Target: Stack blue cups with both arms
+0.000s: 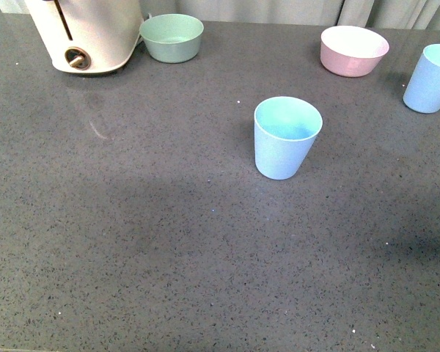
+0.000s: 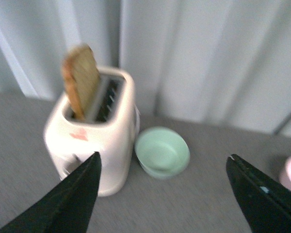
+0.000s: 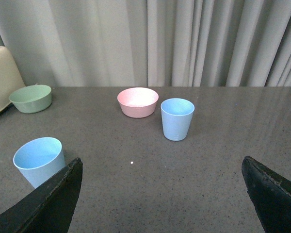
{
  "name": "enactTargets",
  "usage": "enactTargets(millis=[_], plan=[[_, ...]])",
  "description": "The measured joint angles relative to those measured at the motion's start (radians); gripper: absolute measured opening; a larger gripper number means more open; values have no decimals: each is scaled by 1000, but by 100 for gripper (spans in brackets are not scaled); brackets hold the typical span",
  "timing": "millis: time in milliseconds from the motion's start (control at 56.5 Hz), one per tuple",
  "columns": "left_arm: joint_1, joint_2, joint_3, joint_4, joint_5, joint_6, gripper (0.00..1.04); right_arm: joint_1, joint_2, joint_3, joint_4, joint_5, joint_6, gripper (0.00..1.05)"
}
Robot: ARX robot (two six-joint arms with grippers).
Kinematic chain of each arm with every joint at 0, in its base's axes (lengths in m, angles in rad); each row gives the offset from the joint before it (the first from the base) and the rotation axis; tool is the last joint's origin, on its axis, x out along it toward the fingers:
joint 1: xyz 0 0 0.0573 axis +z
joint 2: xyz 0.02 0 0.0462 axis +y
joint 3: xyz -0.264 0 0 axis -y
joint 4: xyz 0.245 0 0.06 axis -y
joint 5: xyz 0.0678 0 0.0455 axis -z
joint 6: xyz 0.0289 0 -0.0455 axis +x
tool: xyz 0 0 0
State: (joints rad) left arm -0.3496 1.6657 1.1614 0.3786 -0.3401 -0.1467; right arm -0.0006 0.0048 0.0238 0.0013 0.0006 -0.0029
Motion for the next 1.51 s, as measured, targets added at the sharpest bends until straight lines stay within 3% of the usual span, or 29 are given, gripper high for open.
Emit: enactTargets(millis=[142,354,974,1027,1116,1505], plan=[[52,-146,-303,314,49,95,48,0,0,0,0,0,0,96],[147,-346,-674,447,145,129,1,0,0,0,0,0,0,96],[270,-709,-1014,423,266,136,2,0,0,0,0,0,0,96],[306,-742,-1031,405,323,137,2,0,0,0,0,0,0,96],[343,-805,-1057,369,333,137,2,0,0,0,0,0,0,96],[345,-1019,-1146,248,340,138,2,0,0,0,0,0,0,96]])
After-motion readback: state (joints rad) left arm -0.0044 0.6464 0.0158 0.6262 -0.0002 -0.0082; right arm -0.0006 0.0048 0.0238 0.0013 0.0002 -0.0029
